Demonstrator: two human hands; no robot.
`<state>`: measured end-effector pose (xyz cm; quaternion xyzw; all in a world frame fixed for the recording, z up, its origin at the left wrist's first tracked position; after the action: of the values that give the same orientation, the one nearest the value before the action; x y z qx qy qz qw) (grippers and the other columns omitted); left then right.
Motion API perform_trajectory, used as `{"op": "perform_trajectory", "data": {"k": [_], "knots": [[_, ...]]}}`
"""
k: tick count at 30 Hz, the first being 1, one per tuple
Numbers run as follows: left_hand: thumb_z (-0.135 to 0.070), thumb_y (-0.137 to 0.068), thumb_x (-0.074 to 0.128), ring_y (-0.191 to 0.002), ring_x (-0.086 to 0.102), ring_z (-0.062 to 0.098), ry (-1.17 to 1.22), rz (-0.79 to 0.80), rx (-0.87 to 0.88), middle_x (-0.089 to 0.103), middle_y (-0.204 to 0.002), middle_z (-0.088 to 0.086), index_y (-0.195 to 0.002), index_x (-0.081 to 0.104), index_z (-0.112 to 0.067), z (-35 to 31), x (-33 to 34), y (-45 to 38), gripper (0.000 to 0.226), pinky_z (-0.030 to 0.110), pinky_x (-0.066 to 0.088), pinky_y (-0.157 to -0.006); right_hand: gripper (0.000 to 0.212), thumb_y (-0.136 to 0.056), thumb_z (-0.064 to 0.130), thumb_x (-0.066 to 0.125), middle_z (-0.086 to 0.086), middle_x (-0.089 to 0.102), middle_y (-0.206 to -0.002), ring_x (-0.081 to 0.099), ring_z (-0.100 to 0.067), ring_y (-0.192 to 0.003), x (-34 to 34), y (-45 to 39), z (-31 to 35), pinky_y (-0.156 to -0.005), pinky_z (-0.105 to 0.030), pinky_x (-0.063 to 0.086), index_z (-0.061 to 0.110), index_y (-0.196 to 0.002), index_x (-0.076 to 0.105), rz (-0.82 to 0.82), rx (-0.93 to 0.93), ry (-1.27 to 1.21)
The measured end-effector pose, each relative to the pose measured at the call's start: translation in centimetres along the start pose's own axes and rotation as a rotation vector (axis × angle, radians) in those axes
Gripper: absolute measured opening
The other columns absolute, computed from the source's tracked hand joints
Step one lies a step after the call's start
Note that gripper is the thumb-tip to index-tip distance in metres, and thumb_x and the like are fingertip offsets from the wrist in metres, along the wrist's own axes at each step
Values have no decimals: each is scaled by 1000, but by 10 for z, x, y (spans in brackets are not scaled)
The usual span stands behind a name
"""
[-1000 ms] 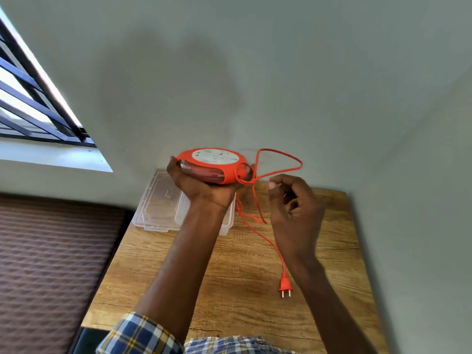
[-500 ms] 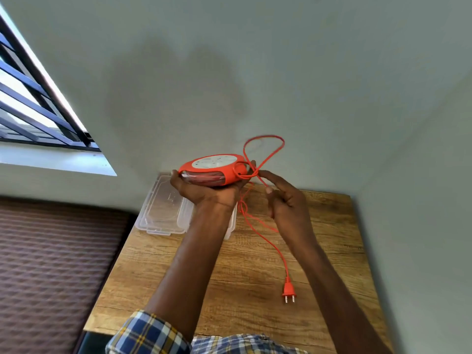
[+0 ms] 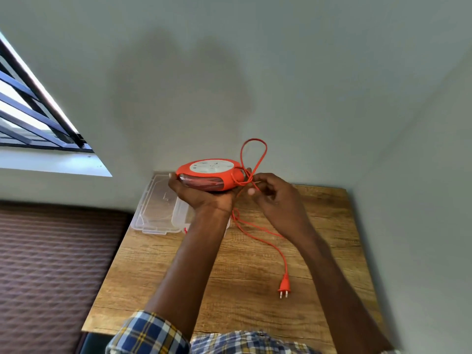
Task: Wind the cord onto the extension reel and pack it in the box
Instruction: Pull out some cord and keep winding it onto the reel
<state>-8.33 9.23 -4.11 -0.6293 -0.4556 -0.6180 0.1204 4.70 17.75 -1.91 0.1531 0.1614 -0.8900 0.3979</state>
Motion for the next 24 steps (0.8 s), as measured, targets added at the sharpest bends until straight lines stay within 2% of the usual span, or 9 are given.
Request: {"op": "perform_trajectory", "data": {"k": [3,6,8,12,14,16,19,21,24], "knots": [[-79,-88,37,-141,47,51,-27,9,-2,53,-154,24,-152,54,-17,4,-2,4,90,73,26,-118,15,-96,22,71,5,71,-64,65,-6,-54,3,-2,0,-58,-25,51,26,-111,71,-65,37,-76],[-77,-86,38,-138,48,55,-7,32,-39,54,-150,27,-151,54,-16,0,-2,6,91,78,26,-115,33,-97,12,62,18,63,-56,53,-2,-45,-10,0,-14,-49,-19,43,36,-116,74,-44,24,-11],[-77,-87,37,-135,49,56,13,13,-50,54,-148,29,-148,55,-14,-5,-3,7,90,77,28,-113,43,-95,10,58,24,70,-74,62,0,-61,-20,3,-28,-58,-17,41,42,-119,73,-33,61,217],[-80,-86,36,-132,50,59,15,-24,-17,55,-146,30,-146,57,-15,-13,-12,9,91,79,30,-111,31,-94,21,59,6,77,-115,69,-22,-110,-45,10,-61,-86,-31,53,37,-114,75,-72,327,544],[-81,-87,35,-132,51,56,1,-35,-6,56,-146,28,-145,57,-15,-12,-17,10,91,79,30,-111,30,-91,11,64,8,77,-113,70,-16,-110,-40,6,-59,-89,-26,53,31,-111,76,33,289,415],[-81,-87,35,-133,53,52,-17,-23,-1,59,-147,24,-148,58,-16,-10,-19,12,92,78,30,-111,33,-90,5,71,10,78,-106,71,-7,-104,-23,3,-43,-83,-14,50,27,-115,73,142,216,38],[-79,-88,33,-131,57,47,-25,-9,-1,63,-139,19,-150,57,-17,-5,-19,15,91,75,31,-113,28,-93,4,72,-8,80,-94,76,-15,-88,3,3,-18,-78,-20,55,10,-120,70,154,162,-435],[-78,-89,33,-136,54,47,-29,-7,3,64,-136,19,-150,57,-16,-2,-18,15,90,70,33,-114,20,-95,7,71,-16,77,-79,73,-19,-66,8,2,-13,-66,-24,56,4,-114,69,82,160,-505],[-76,-89,37,-143,48,48,-29,-15,16,57,-149,18,-154,53,-13,-2,-15,14,91,66,31,-119,22,-94,9,72,-7,68,-64,59,-14,-50,2,-1,-17,-54,-25,50,6,-116,70,107,109,-437]]}}
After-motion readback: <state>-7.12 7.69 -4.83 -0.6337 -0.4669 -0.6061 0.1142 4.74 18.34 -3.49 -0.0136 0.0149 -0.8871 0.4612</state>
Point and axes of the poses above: each hand's wrist, its own y-axis away from the middle knuckle, its own x-axis out of the palm, z = x × y, the point moved 6 cm from there along -y, towards the middle knuckle
